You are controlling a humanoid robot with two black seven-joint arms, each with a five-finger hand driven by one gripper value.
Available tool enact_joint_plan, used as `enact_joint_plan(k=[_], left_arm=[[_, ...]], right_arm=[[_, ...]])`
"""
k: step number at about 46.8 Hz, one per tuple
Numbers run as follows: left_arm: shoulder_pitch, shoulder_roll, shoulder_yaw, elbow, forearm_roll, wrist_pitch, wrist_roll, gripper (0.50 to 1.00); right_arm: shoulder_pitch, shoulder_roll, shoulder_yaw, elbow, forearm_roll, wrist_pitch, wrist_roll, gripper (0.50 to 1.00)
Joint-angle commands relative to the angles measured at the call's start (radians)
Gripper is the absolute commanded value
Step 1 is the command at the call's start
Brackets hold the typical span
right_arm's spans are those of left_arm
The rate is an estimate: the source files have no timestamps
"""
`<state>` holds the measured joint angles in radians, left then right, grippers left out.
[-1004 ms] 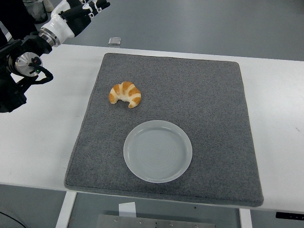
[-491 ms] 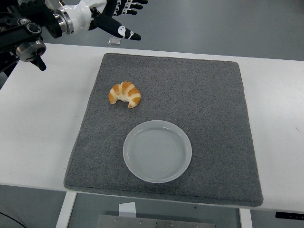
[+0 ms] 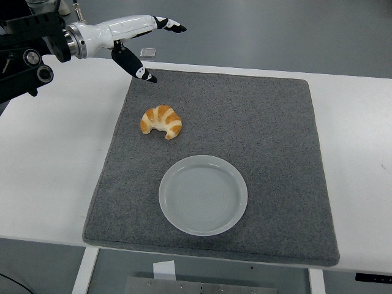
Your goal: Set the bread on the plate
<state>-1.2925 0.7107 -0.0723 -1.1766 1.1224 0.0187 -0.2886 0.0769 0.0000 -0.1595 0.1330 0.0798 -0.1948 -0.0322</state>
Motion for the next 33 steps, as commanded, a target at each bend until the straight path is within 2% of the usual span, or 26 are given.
enact_joint_plan(k=[1,18,27,33], left_arm=[[0.032,-0.01,-0.004,0.002,-0.009,0.032,0.0,0.988],[0.206,-0.091,-0.011,0.023,-0.029,0.116,0.0,0.99],[0.243,-0.106,-0.009,0.045,-0.024,0.132,-0.003,0.99],[0.265,-0.109,-0.009,0.095,-0.016,0.144,-0.01,0.988]], right_arm=[[0.0,0.0,0.0,0.0,0.0,0.0,0.0,0.952],[0.0,0.0,0.0,0.0,0.0,0.0,0.0,0.952],[0.0,0.0,0.0,0.0,0.0,0.0,0.0,0.952],[0.0,0.0,0.0,0.0,0.0,0.0,0.0,0.952]])
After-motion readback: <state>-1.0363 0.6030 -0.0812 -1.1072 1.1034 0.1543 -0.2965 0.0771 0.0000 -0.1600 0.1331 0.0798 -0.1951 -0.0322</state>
